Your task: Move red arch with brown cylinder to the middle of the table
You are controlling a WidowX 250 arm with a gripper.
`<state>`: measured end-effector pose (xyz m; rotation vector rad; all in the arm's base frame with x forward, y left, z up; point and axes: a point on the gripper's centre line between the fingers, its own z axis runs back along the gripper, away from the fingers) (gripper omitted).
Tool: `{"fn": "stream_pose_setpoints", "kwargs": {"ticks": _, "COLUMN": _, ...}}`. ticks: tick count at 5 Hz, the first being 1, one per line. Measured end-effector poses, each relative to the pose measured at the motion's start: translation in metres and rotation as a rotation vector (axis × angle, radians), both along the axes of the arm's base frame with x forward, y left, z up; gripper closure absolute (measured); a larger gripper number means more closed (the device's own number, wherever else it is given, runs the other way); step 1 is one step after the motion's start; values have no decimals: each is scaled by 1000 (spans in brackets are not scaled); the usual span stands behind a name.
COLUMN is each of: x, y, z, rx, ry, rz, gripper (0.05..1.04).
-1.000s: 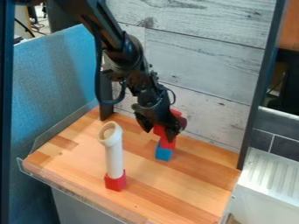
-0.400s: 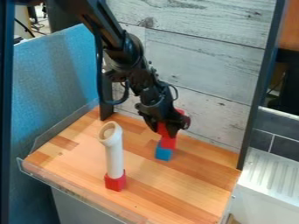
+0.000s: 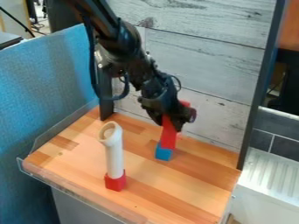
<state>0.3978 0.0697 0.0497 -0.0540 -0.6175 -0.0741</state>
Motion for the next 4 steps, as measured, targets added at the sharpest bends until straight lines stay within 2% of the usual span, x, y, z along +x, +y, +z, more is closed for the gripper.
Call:
{"fn": "stream_pose_setpoints", "kwargs": {"ticks": 1, "x": -10, "y": -12, "z": -4, "rx": 21, "ry": 7, "rz": -38, "gripper": 477}}
{"fn": "stream_pose_setpoints", "kwargs": {"ticks": 2, "x": -22, "y": -17, "z": -15, "rx": 29, "ry": 28, "rz": -58, "gripper": 477}}
{"fn": "stream_pose_setpoints", "kwargs": {"ticks": 4, "x": -43, "y": -26, "z": -35, "rx": 79, "ry": 39, "rz": -130, "gripper": 477}}
